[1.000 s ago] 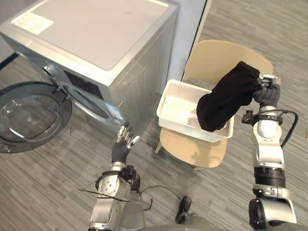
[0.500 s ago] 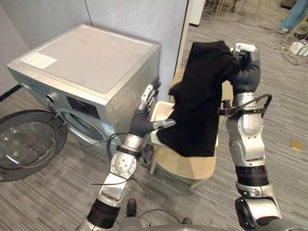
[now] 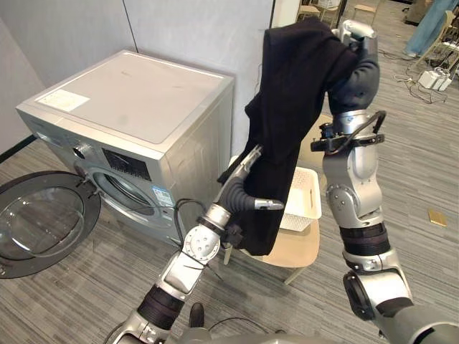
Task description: Pick up the laundry basket with both hands and put the clothes into the washing machine.
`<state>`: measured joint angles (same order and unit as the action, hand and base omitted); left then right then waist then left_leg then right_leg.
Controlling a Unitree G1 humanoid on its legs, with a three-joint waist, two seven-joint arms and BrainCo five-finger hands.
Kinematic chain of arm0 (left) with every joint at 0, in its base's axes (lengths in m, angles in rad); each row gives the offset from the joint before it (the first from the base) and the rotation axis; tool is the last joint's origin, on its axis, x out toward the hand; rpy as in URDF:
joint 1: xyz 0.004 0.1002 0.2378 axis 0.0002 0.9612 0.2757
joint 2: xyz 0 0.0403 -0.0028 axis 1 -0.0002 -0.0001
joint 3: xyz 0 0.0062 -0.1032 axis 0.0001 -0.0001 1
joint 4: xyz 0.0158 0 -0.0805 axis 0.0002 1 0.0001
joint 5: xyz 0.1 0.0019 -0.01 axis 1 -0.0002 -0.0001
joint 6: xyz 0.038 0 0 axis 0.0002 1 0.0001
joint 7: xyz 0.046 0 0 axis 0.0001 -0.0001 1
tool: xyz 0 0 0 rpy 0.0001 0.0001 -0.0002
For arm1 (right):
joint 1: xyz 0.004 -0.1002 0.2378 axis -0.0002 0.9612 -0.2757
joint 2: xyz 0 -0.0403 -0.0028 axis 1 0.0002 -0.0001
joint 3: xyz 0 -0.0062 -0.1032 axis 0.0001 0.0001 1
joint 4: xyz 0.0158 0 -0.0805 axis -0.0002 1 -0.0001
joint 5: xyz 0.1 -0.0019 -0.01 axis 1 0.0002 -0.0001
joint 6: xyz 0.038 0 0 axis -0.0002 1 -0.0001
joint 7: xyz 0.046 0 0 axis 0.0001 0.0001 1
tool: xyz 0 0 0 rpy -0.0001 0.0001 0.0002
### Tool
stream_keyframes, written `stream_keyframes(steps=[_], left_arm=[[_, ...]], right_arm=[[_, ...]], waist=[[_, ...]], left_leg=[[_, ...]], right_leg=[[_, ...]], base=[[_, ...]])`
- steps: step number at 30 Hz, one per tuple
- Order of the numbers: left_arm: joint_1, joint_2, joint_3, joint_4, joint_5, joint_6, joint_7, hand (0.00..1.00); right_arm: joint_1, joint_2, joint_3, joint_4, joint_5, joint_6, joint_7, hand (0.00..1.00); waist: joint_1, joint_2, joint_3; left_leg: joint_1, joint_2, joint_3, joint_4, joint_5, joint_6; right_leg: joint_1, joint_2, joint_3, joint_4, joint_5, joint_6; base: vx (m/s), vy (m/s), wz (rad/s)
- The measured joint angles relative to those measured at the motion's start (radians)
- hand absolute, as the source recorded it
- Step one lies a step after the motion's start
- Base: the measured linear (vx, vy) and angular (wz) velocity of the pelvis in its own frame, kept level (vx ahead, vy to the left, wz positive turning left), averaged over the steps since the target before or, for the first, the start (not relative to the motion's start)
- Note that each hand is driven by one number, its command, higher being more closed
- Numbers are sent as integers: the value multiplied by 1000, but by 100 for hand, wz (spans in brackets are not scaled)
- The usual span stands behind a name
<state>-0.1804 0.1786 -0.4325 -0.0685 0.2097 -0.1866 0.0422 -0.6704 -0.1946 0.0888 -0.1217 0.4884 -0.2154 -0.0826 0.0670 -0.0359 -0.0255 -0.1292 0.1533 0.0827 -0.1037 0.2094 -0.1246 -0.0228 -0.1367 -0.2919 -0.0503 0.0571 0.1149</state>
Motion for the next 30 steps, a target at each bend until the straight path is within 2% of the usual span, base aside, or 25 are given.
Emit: stream_keyframes(steps=[4,6,11,15,18,23,26,27,29,30], left_arm=[[0,-13,1,33,-13,36,-19,0],[0,-30,2,47,-90,70,-33,0],[-11,-83,3,77,-132,97,-30,0],[-87,-125,15,164,-41,149,77,0],[-106,-142,33,185,6,167,116,0],[-123,-149,45,227,28,181,138,0],[-127,-157,42,236,-1,180,137,0],[-129,-164,36,242,-35,178,136,100],[-132,-165,31,244,-59,178,135,100],[-143,-166,20,253,-108,176,134,100]], right_arm=[[-16,18,11,0,27,8,0,100],[-37,23,31,3,40,25,1,100],[-49,63,72,26,61,42,0,100],[-49,124,122,26,103,48,-1,100],[-49,155,128,26,130,48,-2,100],[-46,180,149,26,140,49,-4,100],[-43,192,160,26,152,49,-5,100],[-40,196,165,26,163,49,-6,100],[-36,201,165,26,170,49,-7,100],[-30,203,166,26,170,48,-10,100]], waist=[[0,5,-13],[-1,11,-17],[-3,12,-18],[-5,12,-18],[-4,10,-19],[-4,7,-21],[-7,7,-21],[-8,6,-21],[-9,6,-21],[-10,6,-21]], left_leg=[[2,0,1,0,0,0],[4,0,1,0,0,0],[14,1,3,-1,0,0],[15,1,3,-1,-1,-1],[14,1,3,-1,-4,-5],[13,1,2,-1,-2,-2],[11,1,3,-1,-2,-2],[11,1,3,-1,-2,-2],[11,1,3,-1,-2,-2],[11,1,3,-1,-2,-2]], right_leg=[[2,1,2,-5,9,1],[3,1,2,-5,9,1],[6,1,3,-4,4,1],[6,1,3,-3,2,2],[6,1,3,-3,2,2],[5,1,3,-5,2,2],[4,1,3,-6,3,6],[4,1,3,-6,4,8],[4,1,3,-6,4,8],[4,1,3,-6,4,8]], base=[[18,-9,-2],[0,0,0],[-16,-3,-1],[-30,-2,-1],[0,0,0],[0,0,0],[0,0,0],[0,0,0],[0,0,0],[0,0,0]])
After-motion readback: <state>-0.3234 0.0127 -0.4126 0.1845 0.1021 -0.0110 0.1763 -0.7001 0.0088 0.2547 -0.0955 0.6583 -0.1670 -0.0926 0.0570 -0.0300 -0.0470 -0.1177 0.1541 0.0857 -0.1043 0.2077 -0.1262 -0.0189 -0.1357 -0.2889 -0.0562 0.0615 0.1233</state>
